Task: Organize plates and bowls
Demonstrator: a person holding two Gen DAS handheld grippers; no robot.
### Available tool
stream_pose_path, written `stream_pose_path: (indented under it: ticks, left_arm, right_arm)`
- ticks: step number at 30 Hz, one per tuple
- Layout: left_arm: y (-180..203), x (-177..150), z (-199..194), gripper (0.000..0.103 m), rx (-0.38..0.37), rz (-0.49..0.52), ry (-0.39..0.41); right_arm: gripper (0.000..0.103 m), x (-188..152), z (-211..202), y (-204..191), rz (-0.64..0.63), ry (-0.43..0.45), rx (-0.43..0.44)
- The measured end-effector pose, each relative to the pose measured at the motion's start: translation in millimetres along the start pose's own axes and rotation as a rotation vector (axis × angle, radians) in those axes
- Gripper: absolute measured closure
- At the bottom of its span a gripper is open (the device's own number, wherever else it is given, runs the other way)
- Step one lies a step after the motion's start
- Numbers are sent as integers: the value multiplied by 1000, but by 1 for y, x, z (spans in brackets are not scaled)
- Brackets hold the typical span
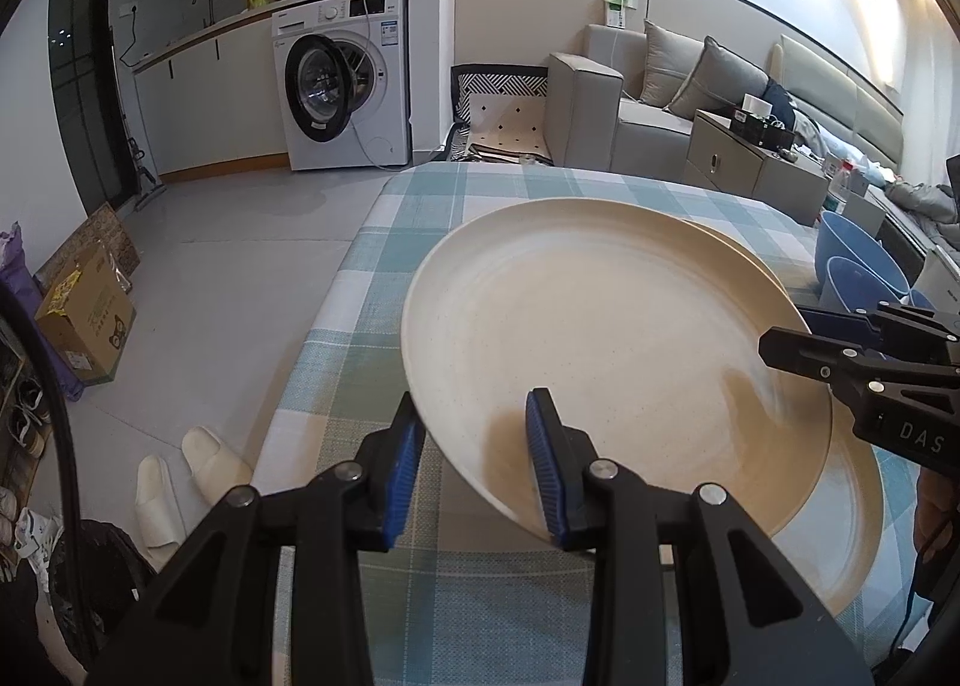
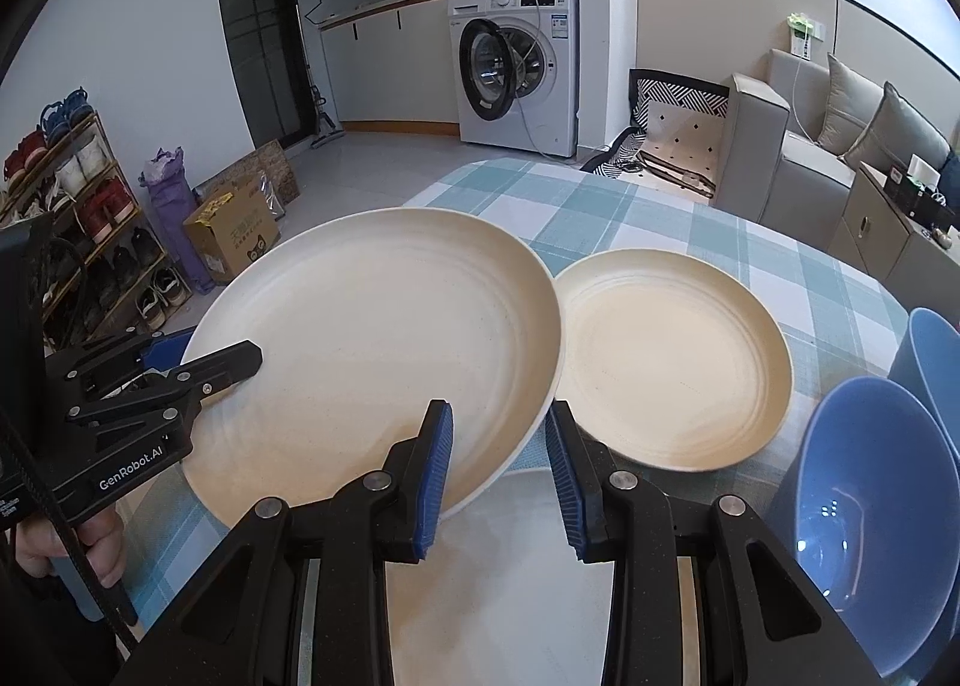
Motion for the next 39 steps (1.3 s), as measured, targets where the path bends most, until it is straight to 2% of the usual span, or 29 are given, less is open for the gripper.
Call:
stream_pose_path:
  ticks: [23,39]
  left_arm:
    - [50,-8,-9,70,-74,104,-2]
    - [79,-19,-10,70,-108,168,-26]
  right_arm:
    - [70,-36,-55,32,98,32,-68]
    - [70,-62,-74,48,152,23,-98]
Point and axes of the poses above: each gripper's, at about its wrist camera, not at the fingertips, and z roughly the way its jaws point, y to its right, x to its top, the point moved 2 cm from there along z, roughly the way its jaws point, and after that the axes turned 2 degrees about -z, right-handed, at the moved point
